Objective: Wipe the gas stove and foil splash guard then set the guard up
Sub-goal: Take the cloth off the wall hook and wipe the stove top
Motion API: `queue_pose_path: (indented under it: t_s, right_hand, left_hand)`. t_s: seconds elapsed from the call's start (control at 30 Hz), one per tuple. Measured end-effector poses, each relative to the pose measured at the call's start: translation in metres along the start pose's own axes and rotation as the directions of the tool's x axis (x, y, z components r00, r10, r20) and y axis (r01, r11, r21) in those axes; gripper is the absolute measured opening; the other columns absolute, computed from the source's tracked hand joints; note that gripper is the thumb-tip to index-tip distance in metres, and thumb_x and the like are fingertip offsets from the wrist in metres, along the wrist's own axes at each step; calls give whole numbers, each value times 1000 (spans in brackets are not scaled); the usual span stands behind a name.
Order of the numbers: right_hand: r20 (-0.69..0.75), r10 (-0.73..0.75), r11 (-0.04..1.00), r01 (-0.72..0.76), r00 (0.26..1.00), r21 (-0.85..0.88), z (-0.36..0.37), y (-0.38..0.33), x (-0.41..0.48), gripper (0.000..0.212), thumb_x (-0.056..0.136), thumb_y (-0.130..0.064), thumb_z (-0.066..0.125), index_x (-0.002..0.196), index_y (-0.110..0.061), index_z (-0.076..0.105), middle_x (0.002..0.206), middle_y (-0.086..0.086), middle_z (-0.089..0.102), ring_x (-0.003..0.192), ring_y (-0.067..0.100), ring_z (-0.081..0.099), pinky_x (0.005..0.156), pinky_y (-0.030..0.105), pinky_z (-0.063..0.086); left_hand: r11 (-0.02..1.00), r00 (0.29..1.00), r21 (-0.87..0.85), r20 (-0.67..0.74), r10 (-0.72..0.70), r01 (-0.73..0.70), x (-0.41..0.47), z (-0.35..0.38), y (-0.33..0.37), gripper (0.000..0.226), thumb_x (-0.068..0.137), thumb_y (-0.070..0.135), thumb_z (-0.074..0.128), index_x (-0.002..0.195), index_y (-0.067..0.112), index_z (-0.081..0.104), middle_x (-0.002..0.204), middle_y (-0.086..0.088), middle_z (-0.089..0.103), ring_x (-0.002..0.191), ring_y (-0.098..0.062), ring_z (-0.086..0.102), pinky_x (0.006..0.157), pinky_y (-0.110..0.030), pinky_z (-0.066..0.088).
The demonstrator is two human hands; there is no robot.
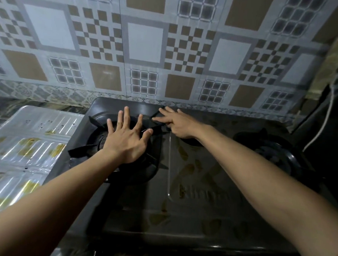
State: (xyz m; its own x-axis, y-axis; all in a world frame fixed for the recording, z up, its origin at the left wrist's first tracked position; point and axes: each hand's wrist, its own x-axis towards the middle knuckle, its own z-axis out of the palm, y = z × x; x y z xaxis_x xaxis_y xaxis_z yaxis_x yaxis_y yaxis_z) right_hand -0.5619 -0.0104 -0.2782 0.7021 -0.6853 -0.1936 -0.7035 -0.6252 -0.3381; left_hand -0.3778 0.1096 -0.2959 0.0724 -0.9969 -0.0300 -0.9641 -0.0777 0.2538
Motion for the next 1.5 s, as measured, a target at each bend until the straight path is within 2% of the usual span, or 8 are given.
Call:
queue_pose_path:
  t_s: [0.33, 0.5, 0.77, 0.87, 1.0, 1.2, 1.37, 1.5]
  right_hand:
    - [-7, 38, 997, -39, 999, -63, -2, 7, -11, 81, 88, 11, 32, 148, -43, 33, 164, -7, 5, 149, 11, -5, 121, 43, -6]
    - [38, -37, 992, 41, 999, -121, -12, -19, 31, 82, 85, 11, 36, 146, -43, 36, 163, -9, 10, 150, 12, 0, 121, 45, -1]
    - [59, -13, 1000, 14, 998, -17, -19, -8, 27, 82, 85, 13, 38, 138, -49, 45, 161, -14, 16, 149, 9, 4, 122, 41, 2]
    - [60, 21, 1000, -21, 998, -13, -18, 16, 2, 72, 94, 5, 41, 139, -51, 43, 161, -17, 15, 148, 5, 1, 120, 37, 2]
    - [-15, 99, 993, -100, 995, -61, -13, 45, -22, 50, 104, -19, 35, 147, -47, 31, 163, -10, 10, 149, 8, 1, 120, 44, 0]
    - [-208, 293, 951, -306, 933, -32, -6, 69, -34, 49, 105, -33, 25, 154, -28, 21, 163, 1, 17, 150, 19, 8, 120, 45, 5]
    - [-243, 490, 860, -510, 837, -22, -11, 91, -50, 53, 105, -35, 18, 156, -20, 12, 164, 5, 12, 150, 23, 6, 120, 47, 2]
    - [-231, 582, 794, -606, 780, -46, -12, 92, -67, 57, 104, -29, 23, 156, -10, 7, 163, 14, 11, 149, 30, 6, 121, 46, -2]
  left_hand:
    - [999, 999, -32, -43, 9, -10, 0, 3, -1, 77, 94, 64, 10, 157, 24, -4, 162, -16, -22, 149, -27, -23, 118, -55, -13]
    - [1000, 998, -18, -57, -2, 1, -1, 3, 2, 75, 97, 60, 14, 157, 20, -6, 162, -16, -20, 149, -27, -21, 118, -54, -13]
    - [1000, 999, -15, -41, 1, -1, -3, -1, 2, 75, 97, 57, 14, 157, 17, -9, 162, -14, -20, 149, -27, -22, 119, -54, -12]
    - [1000, 999, -5, -45, 12, -12, -3, -2, 1, 75, 97, 57, 12, 157, 17, -7, 162, -17, -18, 149, -29, -21, 118, -55, -12]
    - [998, 997, 13, -56, 56, -55, 0, -3, 3, 79, 91, 59, 9, 157, 19, -5, 163, -18, -14, 149, -30, -20, 117, -57, -12]
    - [987, 987, 11, -29, 160, -159, 2, 8, 6, 72, 90, 66, 4, 154, 37, -11, 164, -10, -15, 148, -28, -22, 113, -59, -15]
    - [990, 990, 0, 2, 140, -140, 4, 10, 6, 73, 86, 70, -3, 151, 42, -17, 164, -7, -14, 148, -27, -22, 112, -59, -18]
    - [971, 972, 42, 0, 236, -236, 1, 8, 6, 75, 83, 76, -6, 149, 44, -21, 164, -5, -16, 147, -26, -24, 111, -60, -19]
